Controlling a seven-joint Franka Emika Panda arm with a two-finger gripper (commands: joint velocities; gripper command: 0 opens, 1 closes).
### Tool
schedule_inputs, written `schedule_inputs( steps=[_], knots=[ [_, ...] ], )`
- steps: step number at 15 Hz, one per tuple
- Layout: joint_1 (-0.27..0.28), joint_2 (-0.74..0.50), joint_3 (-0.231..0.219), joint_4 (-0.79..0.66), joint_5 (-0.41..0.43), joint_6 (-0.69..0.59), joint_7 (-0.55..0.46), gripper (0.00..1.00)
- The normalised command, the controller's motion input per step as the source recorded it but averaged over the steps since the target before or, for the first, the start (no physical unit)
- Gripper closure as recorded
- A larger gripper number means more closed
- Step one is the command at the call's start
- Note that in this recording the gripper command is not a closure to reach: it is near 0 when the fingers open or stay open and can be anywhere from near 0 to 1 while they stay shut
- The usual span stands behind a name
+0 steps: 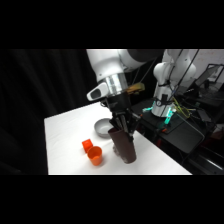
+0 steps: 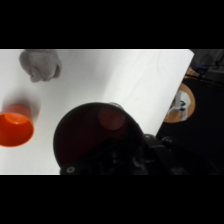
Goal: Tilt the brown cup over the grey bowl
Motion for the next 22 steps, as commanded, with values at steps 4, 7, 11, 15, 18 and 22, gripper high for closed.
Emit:
schedule_inputs(
  steps=[4, 7, 11, 15, 18, 22],
  knots=[
    [0.075, 0.07, 0.028, -0.03, -0.899, 0.18, 0.68, 0.08],
    [0.032, 0.08, 0.021, 0.03, -0.464, -0.01, 0.41, 0.08],
    [0.049, 0.07, 0.1, -0.03, -0.078, 0.08, 0.22, 0.08],
    [0.075, 0.06, 0.062, -0.01, -0.087, 0.19, 0.2, 0.08],
    [0.053, 0.04, -0.005, -0.11, -0.171, 0.45, 0.21, 0.08],
    [0.173, 0.04, -0.167, -0.22, -0.429, 0.61, 0.48, 0.08]
  ],
)
